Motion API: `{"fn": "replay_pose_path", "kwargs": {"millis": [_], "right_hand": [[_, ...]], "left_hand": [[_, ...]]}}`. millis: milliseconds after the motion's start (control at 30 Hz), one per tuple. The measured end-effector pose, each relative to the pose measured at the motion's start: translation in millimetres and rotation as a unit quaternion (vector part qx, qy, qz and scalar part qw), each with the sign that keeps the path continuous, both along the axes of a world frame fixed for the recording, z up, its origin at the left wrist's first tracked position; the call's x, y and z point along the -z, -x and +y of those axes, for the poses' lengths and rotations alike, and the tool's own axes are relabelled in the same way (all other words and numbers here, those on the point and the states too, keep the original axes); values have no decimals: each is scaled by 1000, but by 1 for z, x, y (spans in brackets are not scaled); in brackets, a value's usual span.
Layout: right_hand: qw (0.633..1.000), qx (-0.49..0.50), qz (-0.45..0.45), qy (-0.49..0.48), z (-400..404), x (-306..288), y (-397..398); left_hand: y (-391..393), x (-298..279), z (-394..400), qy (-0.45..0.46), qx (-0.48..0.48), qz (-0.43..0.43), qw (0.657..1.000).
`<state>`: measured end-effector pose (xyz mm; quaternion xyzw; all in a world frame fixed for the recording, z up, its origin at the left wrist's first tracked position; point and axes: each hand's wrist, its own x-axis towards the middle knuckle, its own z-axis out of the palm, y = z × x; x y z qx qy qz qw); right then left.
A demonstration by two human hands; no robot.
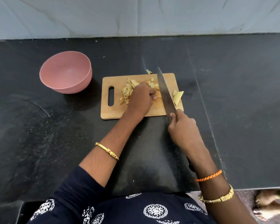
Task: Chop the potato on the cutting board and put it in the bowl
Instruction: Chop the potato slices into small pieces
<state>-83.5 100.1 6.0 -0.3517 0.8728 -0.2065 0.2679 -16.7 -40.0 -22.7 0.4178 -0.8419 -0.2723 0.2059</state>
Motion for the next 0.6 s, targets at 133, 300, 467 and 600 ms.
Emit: {"fn": "replay_pose_path", "kwargs": {"millis": [133,300,467,600], "right_hand": [[1000,-6,4,8,-3,2,1],[1000,-21,16,16,-4,4,1],[999,-21,20,15,2,8,-1],[1000,-19,16,-3,1,7,-7]], "left_hand": [[0,1,-2,-3,0,3,1000],[0,1,-2,-3,5,7,1000],[-3,0,3,14,23,0,1000],[-4,1,4,29,26,-8,999]]}}
